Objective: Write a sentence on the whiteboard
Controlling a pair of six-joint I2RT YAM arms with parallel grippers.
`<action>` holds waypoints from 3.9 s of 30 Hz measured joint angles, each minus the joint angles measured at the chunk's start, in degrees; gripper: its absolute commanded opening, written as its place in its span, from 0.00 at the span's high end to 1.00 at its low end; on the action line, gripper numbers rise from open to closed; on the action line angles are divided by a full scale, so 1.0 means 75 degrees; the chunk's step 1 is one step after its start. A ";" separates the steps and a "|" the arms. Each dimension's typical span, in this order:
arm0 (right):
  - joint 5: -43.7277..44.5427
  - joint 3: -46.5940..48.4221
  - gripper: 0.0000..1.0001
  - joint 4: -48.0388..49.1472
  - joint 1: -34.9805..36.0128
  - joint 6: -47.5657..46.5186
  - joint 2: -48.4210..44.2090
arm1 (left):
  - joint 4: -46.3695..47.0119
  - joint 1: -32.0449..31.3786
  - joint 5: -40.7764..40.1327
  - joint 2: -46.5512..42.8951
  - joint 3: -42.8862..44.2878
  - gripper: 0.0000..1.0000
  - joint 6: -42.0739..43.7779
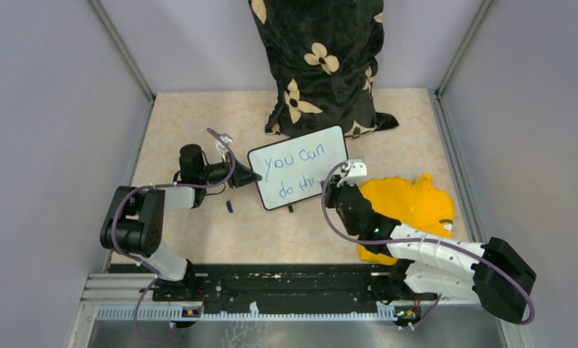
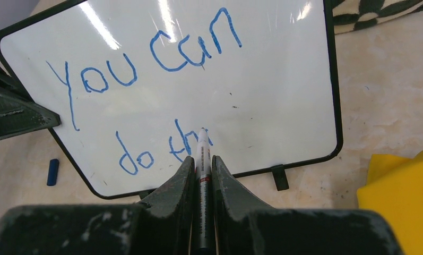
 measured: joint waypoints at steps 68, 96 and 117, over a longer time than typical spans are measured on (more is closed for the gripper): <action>-0.0396 0.0236 1.00 0.0286 -0.0498 0.0286 0.0959 | -0.0020 -0.0047 -0.0003 0.0000 0.0000 0.86 0.0041; -0.0274 -0.0070 1.00 0.0017 -0.0717 0.0423 0.0705 | -0.0044 -0.0073 0.0000 0.0000 0.0009 0.86 0.0093; -0.0318 -0.0315 1.00 -0.0052 -0.0752 0.0495 0.0653 | -0.0134 -0.0093 -0.0003 0.0000 0.0044 0.86 0.0125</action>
